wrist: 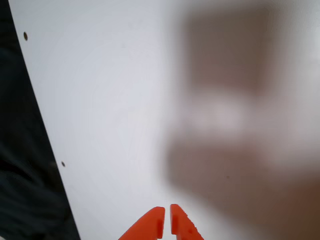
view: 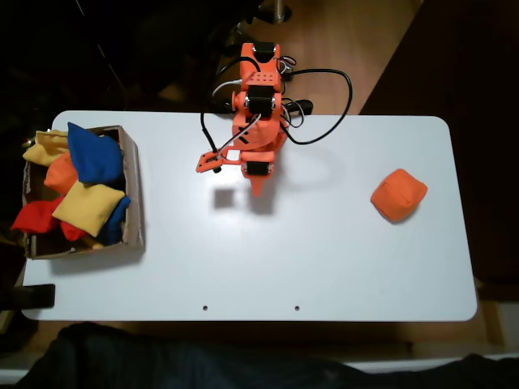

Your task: Grasp a bag and put it in the box.

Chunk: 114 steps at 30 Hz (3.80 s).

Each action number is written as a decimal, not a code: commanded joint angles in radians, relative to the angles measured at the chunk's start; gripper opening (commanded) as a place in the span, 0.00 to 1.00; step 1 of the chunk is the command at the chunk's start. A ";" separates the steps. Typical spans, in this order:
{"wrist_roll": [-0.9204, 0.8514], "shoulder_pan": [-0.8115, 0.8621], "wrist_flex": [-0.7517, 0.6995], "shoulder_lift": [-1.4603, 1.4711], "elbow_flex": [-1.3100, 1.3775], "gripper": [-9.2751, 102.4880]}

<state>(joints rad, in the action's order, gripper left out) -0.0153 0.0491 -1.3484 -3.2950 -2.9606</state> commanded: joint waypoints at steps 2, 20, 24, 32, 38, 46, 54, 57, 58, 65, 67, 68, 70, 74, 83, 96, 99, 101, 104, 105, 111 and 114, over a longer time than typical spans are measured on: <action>-0.009 -0.009 -0.003 -0.002 0.031 0.08; -0.049 -0.069 -0.003 -0.002 0.031 0.08; -0.049 -0.086 -0.003 -0.002 0.031 0.08; -0.040 -0.133 0.044 0.021 0.054 0.08; -0.037 -0.166 0.057 0.064 0.130 0.08; -0.035 -0.229 0.057 0.144 0.256 0.08; -0.038 -0.276 0.058 0.301 0.402 0.08; -0.043 -0.295 0.058 0.360 0.460 0.08; -0.043 -0.301 0.058 0.382 0.482 0.08; -0.044 -0.344 0.058 0.531 0.666 0.08; -0.044 -0.357 0.058 0.575 0.723 0.08; -0.044 -0.365 0.058 0.595 0.752 0.08; -0.044 -0.380 0.058 0.635 0.801 0.08; -0.044 -0.419 0.061 0.693 0.867 0.08; -0.041 -0.480 0.101 0.841 0.982 0.08; -0.035 -0.557 0.143 1.029 1.187 0.08; -0.035 -0.580 0.143 1.071 1.236 0.08; -0.034 -0.594 0.143 1.098 1.269 0.08; -0.034 -0.620 0.137 1.141 1.322 0.08; -0.034 -0.629 0.137 1.155 1.341 0.08; -0.034 -0.726 0.141 1.224 1.425 0.08; -0.034 -0.781 0.123 1.278 1.486 0.08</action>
<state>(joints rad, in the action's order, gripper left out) -0.0552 -0.6888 -1.2103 -2.0356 -1.5616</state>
